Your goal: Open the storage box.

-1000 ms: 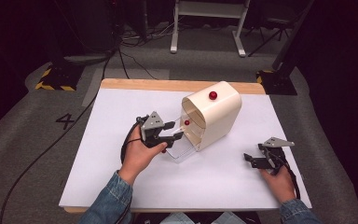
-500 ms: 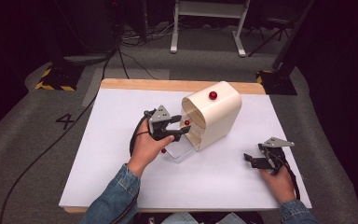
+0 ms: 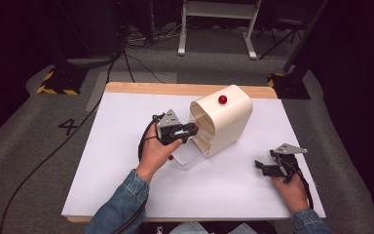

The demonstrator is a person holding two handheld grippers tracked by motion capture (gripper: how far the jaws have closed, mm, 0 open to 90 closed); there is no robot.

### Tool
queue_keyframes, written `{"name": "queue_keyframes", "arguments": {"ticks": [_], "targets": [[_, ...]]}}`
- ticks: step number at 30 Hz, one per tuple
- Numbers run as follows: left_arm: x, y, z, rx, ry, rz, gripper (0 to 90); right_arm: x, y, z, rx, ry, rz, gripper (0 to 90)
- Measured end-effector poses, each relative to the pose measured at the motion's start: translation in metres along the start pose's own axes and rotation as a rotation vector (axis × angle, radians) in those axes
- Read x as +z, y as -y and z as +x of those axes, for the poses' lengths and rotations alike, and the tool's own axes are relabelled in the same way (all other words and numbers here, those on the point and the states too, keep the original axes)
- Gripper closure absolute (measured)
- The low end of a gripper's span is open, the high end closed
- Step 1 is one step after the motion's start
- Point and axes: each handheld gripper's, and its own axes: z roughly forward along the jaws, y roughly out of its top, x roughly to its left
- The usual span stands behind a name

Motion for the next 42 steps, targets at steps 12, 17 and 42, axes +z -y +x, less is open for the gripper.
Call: {"name": "queue_keyframes", "arguments": {"ticks": [12,17,42], "targets": [[0.0,0.0,-0.001,0.014,-0.002,0.001,73.7,0.0,0.0,0.0,0.002,-0.001,0.001,18.4],[-0.002,0.0,-0.002,0.017,-0.003,0.003,73.7,0.0,0.0,0.0,0.001,-0.001,0.001,18.4],[-0.062,0.019,-0.014,0.017,-0.051,0.003,73.8,0.0,0.0,0.0,0.0,-0.001,0.0,18.6]]}}
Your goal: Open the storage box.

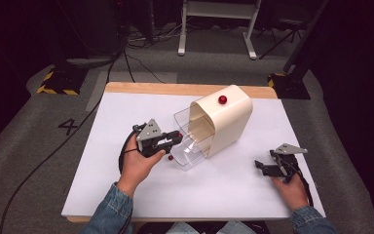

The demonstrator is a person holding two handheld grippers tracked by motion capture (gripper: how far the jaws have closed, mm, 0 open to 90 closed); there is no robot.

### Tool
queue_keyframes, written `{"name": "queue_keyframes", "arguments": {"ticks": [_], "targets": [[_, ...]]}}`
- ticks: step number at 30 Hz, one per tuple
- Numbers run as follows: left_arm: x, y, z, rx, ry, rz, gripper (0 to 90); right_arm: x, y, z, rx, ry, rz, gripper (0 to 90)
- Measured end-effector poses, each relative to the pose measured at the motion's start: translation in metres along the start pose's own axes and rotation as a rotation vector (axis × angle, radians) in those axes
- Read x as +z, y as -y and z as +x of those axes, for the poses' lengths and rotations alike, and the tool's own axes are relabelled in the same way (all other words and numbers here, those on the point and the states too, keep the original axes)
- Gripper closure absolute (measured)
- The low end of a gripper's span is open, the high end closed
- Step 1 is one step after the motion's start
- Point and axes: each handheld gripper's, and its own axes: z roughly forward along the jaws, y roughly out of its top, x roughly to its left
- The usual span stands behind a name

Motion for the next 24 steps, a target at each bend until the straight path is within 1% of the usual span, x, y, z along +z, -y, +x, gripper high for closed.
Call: {"name": "queue_keyframes", "arguments": {"ticks": [1,4,5,6,11,13,14,15,16,17,18,19,20,21,24], "targets": [[-0.004,0.002,-0.001,-0.002,-0.004,0.0,73.8,0.0,0.0,0.0,0.0,0.0,-0.001,18.8],[-0.007,0.004,-0.001,-0.001,-0.009,-0.003,73.8,0.0,0.0,0.0,0.002,-0.003,0.001,18.8],[-0.009,0.005,-0.002,0.006,-0.015,0.002,73.8,0.0,0.0,-0.001,0.004,-0.006,0.002,18.8],[-0.01,0.006,-0.002,-0.003,-0.011,0.0,73.8,0.0,0.0,-0.001,0.005,-0.007,0.002,18.8],[-0.01,0.009,-0.002,-0.009,-0.008,0.009,73.5,0.001,0.0,-0.002,0.009,-0.01,0.003,18.8],[-0.01,0.01,0.0,-0.013,-0.008,0.003,72.9,0.001,0.0,-0.002,0.01,-0.012,0.004,18.9],[-0.009,0.01,0.001,-0.024,-0.007,-0.008,62.0,0.001,0.0,-0.002,0.01,-0.012,0.004,18.9],[-0.009,0.01,0.001,-0.024,-0.007,-0.008,56.4,0.001,0.0,-0.002,0.01,-0.012,0.004,18.9],[-0.01,0.011,0.001,-0.022,-0.013,0.004,54.4,0.0,0.0,-0.002,0.009,-0.011,0.003,19.0],[-0.01,0.011,0.001,-0.022,-0.013,0.004,53.0,0.0,0.0,-0.002,0.009,-0.011,0.003,19.0],[-0.011,0.011,0.002,-0.021,-0.014,0.016,53.0,0.0,0.0,-0.002,0.009,-0.012,0.003,19.0],[-0.011,0.012,0.002,-0.015,-0.017,0.013,50.8,0.001,0.0,-0.002,0.009,-0.012,0.003,19.0],[-0.012,0.012,0.002,-0.023,-0.014,0.016,49.5,0.0,0.0,-0.002,0.009,-0.012,0.003,19.0],[-0.014,0.013,0.004,-0.029,-0.007,0.028,48.8,0.0,0.0,-0.002,0.009,-0.012,0.003,19.1],[-0.019,0.014,0.006,-0.033,-0.017,0.025,47.1,0.0,0.0,-0.002,0.009,-0.012,0.003,19.1]]}}
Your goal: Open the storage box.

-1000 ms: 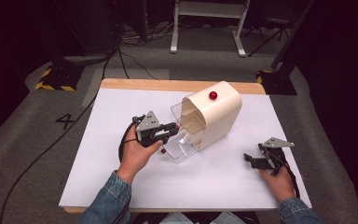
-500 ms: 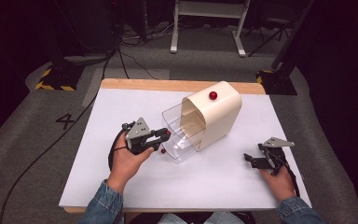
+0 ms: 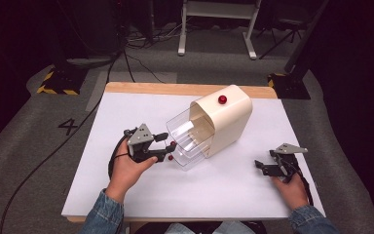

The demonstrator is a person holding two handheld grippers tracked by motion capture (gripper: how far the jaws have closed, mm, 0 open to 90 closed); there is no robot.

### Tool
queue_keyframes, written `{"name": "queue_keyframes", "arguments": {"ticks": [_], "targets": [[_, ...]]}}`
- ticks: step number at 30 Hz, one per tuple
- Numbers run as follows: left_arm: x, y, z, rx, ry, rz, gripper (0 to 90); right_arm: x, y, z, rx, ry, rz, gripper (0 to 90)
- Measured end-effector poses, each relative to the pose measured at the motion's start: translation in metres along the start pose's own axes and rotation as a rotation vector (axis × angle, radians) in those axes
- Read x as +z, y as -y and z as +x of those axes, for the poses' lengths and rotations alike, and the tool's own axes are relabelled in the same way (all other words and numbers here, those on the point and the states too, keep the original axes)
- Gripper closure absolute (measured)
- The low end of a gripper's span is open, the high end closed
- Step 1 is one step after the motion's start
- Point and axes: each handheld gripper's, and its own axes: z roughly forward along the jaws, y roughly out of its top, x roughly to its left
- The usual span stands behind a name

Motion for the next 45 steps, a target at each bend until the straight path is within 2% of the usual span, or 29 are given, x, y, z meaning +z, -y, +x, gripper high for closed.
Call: {"name": "queue_keyframes", "arguments": {"ticks": [7,10,12,16,17,22,23,24,25,28,31,36,37,39,40,41,43,45], "targets": [[-0.009,0.003,0.003,-0.011,-0.02,0.003,45.8,0.0,0.0,0.0,0.002,-0.002,0.001,19.1],[-0.014,0.005,0.005,-0.005,-0.04,0.024,43.8,0.0,0.0,0.0,-0.002,0.0,-0.001,19.4],[-0.021,0.009,0.007,0.004,-0.074,0.05,43.1,0.0,0.0,0.0,0.001,-0.003,0.0,19.5],[-0.028,0.012,0.009,-0.004,-0.096,0.063,42.0,0.0,0.0,-0.001,0.004,-0.006,0.002,19.5],[-0.035,0.015,0.01,0.001,-0.112,0.086,40.4,0.0,0.0,-0.001,0.006,-0.007,0.002,19.5],[-0.044,0.023,0.014,-0.003,-0.128,0.122,39.1,0.0,0.0,-0.001,0.008,-0.009,0.003,19.5],[-0.05,0.029,0.017,-0.013,-0.14,0.148,38.1,0.0,0.0,-0.001,0.009,-0.011,0.003,19.5],[-0.05,0.029,0.017,-0.013,-0.14,0.148,37.4,0.0,0.0,-0.001,0.009,-0.011,0.003,19.5],[-0.054,0.033,0.019,-0.013,-0.148,0.172,36.8,0.0,0.0,-0.001,0.009,-0.011,0.003,19.5],[-0.057,0.038,0.021,-0.015,-0.16,0.198,35.9,0.0,0.0,-0.001,0.011,-0.012,0.004,19.5],[-0.061,0.052,0.029,-0.031,-0.178,0.263,33.0,0.0,0.0,-0.001,0.011,-0.012,0.004,19.5],[-0.064,0.067,0.039,-0.052,-0.199,0.311,32.1,0.0,0.0,-0.001,0.011,-0.011,0.003,19.5],[-0.064,0.07,0.04,-0.071,-0.198,0.317,31.8,0.0,0.0,-0.001,0.01,-0.011,0.003,19.5],[-0.064,0.079,0.044,-0.083,-0.204,0.354,29.9,0.0,0.0,-0.001,0.01,-0.012,0.004,19.5],[-0.064,0.079,0.044,-0.083,-0.204,0.354,29.4,0.0,0.0,-0.001,0.01,-0.012,0.004,19.5],[-0.063,0.084,0.045,-0.078,-0.204,0.382,28.8,0.0,0.0,-0.001,0.01,-0.012,0.004,19.5],[-0.063,0.087,0.046,-0.08,-0.206,0.397,28.7,0.0,0.0,-0.001,0.01,-0.011,0.003,19.5],[-0.061,0.091,0.046,-0.095,-0.193,0.415,27.4,0.0,0.0,-0.001,0.01,-0.011,0.003,19.5]]}}
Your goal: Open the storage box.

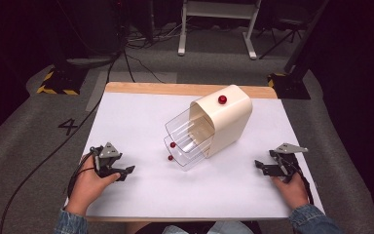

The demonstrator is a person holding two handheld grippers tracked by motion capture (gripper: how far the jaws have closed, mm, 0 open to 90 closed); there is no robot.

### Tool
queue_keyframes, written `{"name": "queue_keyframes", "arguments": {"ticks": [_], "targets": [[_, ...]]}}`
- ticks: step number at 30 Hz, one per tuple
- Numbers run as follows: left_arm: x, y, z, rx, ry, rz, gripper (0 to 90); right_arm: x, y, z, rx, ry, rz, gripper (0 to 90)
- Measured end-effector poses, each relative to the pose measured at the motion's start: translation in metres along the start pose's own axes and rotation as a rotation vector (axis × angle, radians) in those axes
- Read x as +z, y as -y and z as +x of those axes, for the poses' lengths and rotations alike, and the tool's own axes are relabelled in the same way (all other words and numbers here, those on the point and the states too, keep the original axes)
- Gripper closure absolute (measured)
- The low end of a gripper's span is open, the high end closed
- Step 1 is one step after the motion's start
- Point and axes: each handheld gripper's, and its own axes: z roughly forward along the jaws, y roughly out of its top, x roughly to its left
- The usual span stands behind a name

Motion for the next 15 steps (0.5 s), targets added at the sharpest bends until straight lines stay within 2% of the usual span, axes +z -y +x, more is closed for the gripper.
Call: {"name": "queue_keyframes", "arguments": {"ticks": [3,4,6,9,10,13,15], "targets": [[0.006,0.003,0.0,0.014,0.009,0.044,23.0,0.0,0.0,0.0,0.0,0.0,0.0,19.5],[0.007,0.003,-0.001,0.02,0.011,0.053,22.9,0.0,0.0,0.0,0.0,0.0,0.0,19.5],[0.011,0.004,-0.002,0.032,0.023,0.059,16.8,0.0,0.0,0.0,0.0,0.0,0.0,19.5],[0.013,0.007,-0.002,0.033,0.026,0.034,14.1,0.0,0.0,0.0,0.001,0.0,0.0,19.5],[0.014,0.013,-0.003,0.036,0.038,-0.005,11.6,0.0,0.0,0.0,0.0,0.0,0.0,19.5],[0.014,0.013,-0.007,0.057,0.01,-0.009,11.2,0.0,0.0,0.0,0.0,0.0,0.0,19.6],[0.014,0.013,-0.007,0.064,0.006,-0.008,11.3,0.0,0.0,0.0,0.0,-0.001,0.0,19.7]]}}
